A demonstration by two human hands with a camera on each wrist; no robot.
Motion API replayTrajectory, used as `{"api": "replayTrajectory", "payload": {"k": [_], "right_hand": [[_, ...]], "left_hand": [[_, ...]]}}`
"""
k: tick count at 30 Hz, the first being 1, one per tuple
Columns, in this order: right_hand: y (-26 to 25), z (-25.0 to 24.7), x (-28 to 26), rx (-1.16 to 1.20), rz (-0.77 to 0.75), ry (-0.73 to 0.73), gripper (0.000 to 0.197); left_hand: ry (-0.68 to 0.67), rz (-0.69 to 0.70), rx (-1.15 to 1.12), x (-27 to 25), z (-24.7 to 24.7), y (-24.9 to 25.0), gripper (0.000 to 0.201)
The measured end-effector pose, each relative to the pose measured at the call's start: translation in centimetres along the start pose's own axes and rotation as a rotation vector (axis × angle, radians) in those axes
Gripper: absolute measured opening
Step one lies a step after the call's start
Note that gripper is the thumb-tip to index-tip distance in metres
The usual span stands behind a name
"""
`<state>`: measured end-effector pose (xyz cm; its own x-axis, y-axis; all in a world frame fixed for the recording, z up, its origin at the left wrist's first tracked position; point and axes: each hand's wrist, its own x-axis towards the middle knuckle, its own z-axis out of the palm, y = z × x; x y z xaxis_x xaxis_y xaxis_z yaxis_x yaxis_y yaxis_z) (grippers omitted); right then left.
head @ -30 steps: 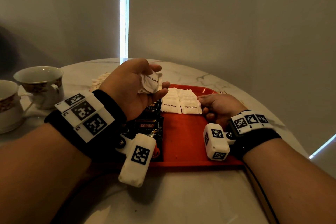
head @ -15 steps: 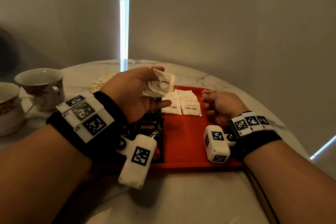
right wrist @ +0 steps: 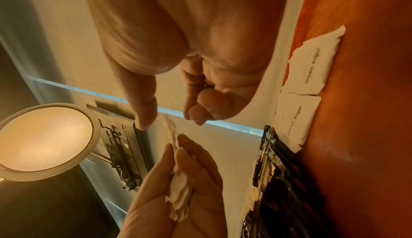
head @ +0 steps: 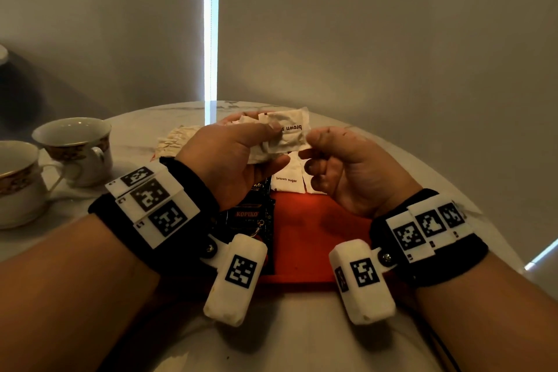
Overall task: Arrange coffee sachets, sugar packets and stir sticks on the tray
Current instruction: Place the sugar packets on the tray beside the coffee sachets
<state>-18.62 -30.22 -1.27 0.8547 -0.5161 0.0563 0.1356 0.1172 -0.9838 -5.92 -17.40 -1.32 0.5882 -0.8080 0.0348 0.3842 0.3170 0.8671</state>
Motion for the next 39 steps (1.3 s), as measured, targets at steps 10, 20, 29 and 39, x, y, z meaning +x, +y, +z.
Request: {"api": "replayTrajectory", "payload": {"k": [10,20,29,39], "right_hand": [[0.0,1.1,-0.6,-0.018,-0.003,0.031,0.022],[0.2,1.1,-0.4,0.011,-0.025,0.135,0.004],[-0.2,1.5,-0.4,0.299,-0.087,0.154,0.033],[0.2,2.0,-0.9,0.168,-0.091,0.155,0.018]], "left_hand": [[0.017,0.009,-0.013,0.3,-0.1,-0.4,0.043],[-0.026,-0.090,-0.023,0.3,-0.3,0.0,0.031],[-0.009,-0.082,0.076,-0.1,-0.1,0.1,0.025],[-0.061,-0.052,0.183,-0.6,0.4,-0.4,0.013]]}}
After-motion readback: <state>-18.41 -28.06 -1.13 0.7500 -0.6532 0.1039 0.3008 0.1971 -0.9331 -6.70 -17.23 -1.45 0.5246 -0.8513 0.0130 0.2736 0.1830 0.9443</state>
